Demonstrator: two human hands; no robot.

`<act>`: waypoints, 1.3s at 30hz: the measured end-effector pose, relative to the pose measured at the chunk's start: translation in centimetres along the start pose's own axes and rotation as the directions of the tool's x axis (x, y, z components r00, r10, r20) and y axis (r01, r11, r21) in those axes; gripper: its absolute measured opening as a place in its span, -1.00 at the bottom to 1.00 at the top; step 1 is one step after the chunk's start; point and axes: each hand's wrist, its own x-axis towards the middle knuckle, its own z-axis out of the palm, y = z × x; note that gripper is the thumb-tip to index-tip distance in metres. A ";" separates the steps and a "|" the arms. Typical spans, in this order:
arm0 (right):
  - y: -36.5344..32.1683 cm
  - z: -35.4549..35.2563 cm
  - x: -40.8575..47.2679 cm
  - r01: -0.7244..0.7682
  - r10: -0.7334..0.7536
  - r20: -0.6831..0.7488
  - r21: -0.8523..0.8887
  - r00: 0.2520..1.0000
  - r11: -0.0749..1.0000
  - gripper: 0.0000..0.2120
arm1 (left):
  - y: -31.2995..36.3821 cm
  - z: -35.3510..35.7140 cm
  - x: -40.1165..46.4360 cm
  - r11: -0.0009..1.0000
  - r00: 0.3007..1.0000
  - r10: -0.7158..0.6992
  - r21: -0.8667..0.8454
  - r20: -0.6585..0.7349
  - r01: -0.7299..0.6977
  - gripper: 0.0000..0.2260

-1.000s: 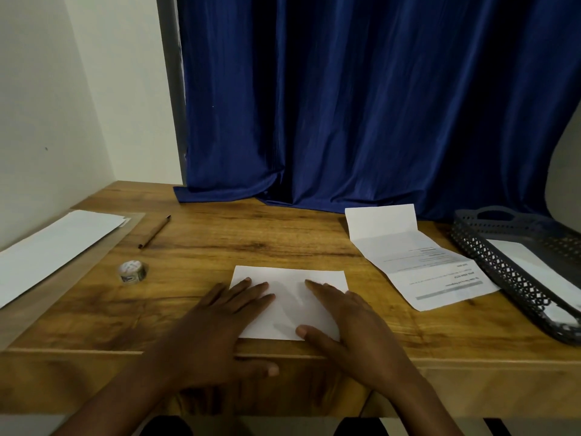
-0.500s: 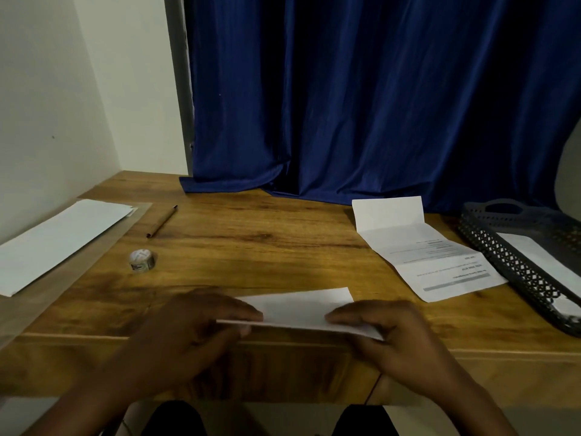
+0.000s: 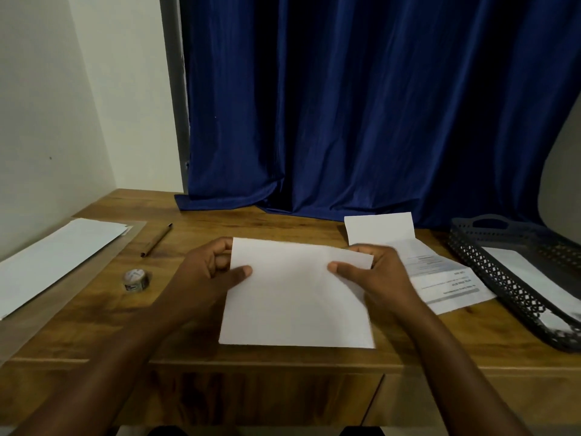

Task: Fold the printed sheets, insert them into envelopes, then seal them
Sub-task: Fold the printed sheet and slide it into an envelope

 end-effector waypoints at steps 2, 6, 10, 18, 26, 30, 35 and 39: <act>1.7 0.7 0.5 -0.045 0.045 0.019 -0.008 0.999 0.999 -0.88 | -1.6 -0.1 0.7 0.991 0.999 -0.018 0.135 -0.035 0.022 -0.77; 3.5 1.0 -0.2 0.002 0.005 0.037 -0.201 0.999 0.980 -0.92 | -3.3 -0.2 0.3 0.944 0.997 0.075 0.325 -0.021 -0.064 -0.73; 4.1 0.6 -2.5 0.151 -0.101 0.153 -0.358 0.983 0.922 -0.85 | -3.7 -0.6 -1.7 0.866 0.974 0.144 0.454 0.172 -0.208 -0.72; 4.8 0.7 -5.6 0.249 -0.103 0.278 -0.563 0.955 0.788 -0.60 | -2.0 0.1 -4.4 0.683 0.964 0.042 0.696 0.264 -0.221 -0.41; 5.0 1.0 -5.9 0.273 -0.137 0.268 -0.576 0.953 0.771 -0.72 | -1.6 5.6 -4.2 0.544 0.928 -0.071 0.795 0.365 -0.270 -0.23; 4.6 1.0 -6.0 0.268 -0.124 0.271 -0.599 0.955 0.755 -0.66 | -2.9 6.6 -4.9 0.459 0.922 -0.079 0.835 0.379 -0.303 -0.18; 3.6 2.4 -5.3 0.254 -0.184 0.176 -0.649 0.967 0.717 -0.59 | -2.9 6.7 -5.1 0.440 0.926 -0.066 0.844 0.372 -0.307 -0.22; 2.2 6.3 -4.9 0.292 -0.140 0.269 -0.689 0.953 0.663 -0.47 | -2.7 6.8 -5.2 0.452 0.929 -0.071 0.842 0.363 -0.294 -0.25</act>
